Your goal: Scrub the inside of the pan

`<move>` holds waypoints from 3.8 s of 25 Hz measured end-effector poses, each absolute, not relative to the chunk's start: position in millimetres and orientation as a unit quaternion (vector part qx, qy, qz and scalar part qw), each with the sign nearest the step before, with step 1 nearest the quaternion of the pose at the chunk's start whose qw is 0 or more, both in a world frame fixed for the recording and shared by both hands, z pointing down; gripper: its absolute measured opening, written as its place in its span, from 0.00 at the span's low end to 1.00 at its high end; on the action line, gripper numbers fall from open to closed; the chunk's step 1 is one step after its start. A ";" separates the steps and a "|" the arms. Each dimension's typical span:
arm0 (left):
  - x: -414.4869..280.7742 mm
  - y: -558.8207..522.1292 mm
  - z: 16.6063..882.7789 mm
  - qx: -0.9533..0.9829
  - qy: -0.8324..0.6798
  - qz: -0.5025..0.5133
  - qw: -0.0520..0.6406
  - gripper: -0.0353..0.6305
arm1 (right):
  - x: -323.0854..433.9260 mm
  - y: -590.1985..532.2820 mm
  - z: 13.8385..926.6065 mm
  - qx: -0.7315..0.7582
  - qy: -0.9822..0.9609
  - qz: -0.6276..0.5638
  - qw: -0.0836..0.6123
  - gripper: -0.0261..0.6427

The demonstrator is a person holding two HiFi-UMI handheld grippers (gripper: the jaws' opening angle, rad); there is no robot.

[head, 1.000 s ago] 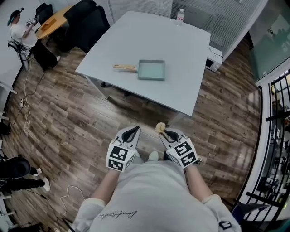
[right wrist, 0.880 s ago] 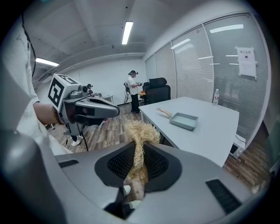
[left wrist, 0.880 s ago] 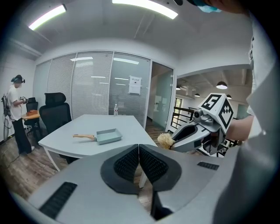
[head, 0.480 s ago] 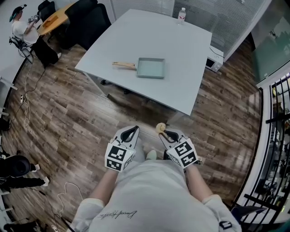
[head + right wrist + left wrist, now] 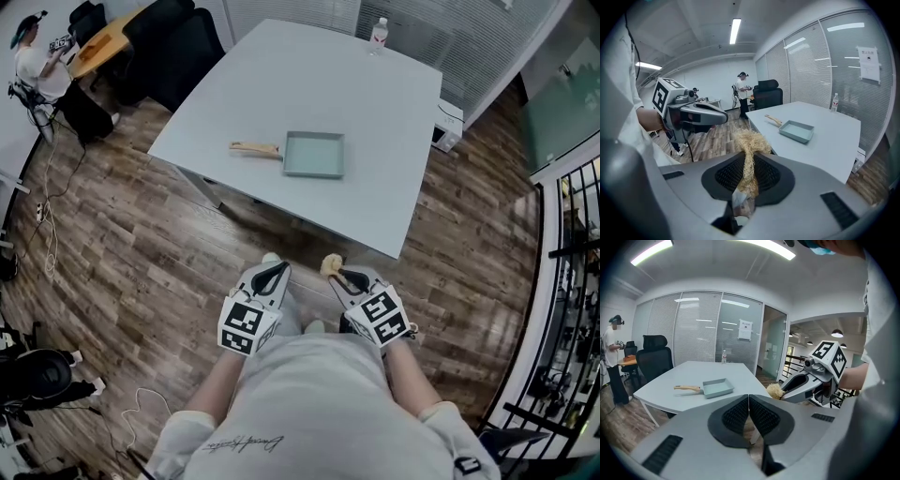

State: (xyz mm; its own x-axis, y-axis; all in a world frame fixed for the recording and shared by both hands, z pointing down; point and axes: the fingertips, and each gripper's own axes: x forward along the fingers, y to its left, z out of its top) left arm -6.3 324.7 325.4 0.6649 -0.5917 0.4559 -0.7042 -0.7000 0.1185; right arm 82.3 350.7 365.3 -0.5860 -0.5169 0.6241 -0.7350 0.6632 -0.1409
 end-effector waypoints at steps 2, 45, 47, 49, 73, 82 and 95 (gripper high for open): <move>-9.2 305.4 327.3 0.903 -0.356 0.194 0.144 0.07 | 77.2 333.0 366.6 0.360 -0.868 0.195 0.280 0.14; -38.1 20.8 320.8 0.937 -0.269 0.176 0.135 0.07 | 64.0 61.5 360.8 0.445 -0.819 0.220 0.289 0.14; -37.7 19.1 322.5 0.936 -0.271 0.179 0.137 0.07 | 66.1 58.4 361.9 0.443 -0.818 0.221 0.292 0.14; -36.3 18.2 324.5 0.935 -0.272 0.183 0.137 0.07 | 68.3 55.8 363.1 0.440 -0.819 0.221 0.295 0.14; -41.3 -0.4 381.9 0.916 -0.249 0.292 0.119 0.07 | 85.6 37.7 405.1 0.413 -0.812 0.241 0.335 0.14; -57.2 -1.1 425.2 0.904 -0.144 0.399 0.057 0.08 | 66.6 32.7 426.3 0.392 -0.814 0.255 0.345 0.14; -58.7 6.1 463.4 0.876 -0.022 0.482 -0.007 0.27 | 70.7 35.2 437.8 0.365 -0.814 0.242 0.382 0.14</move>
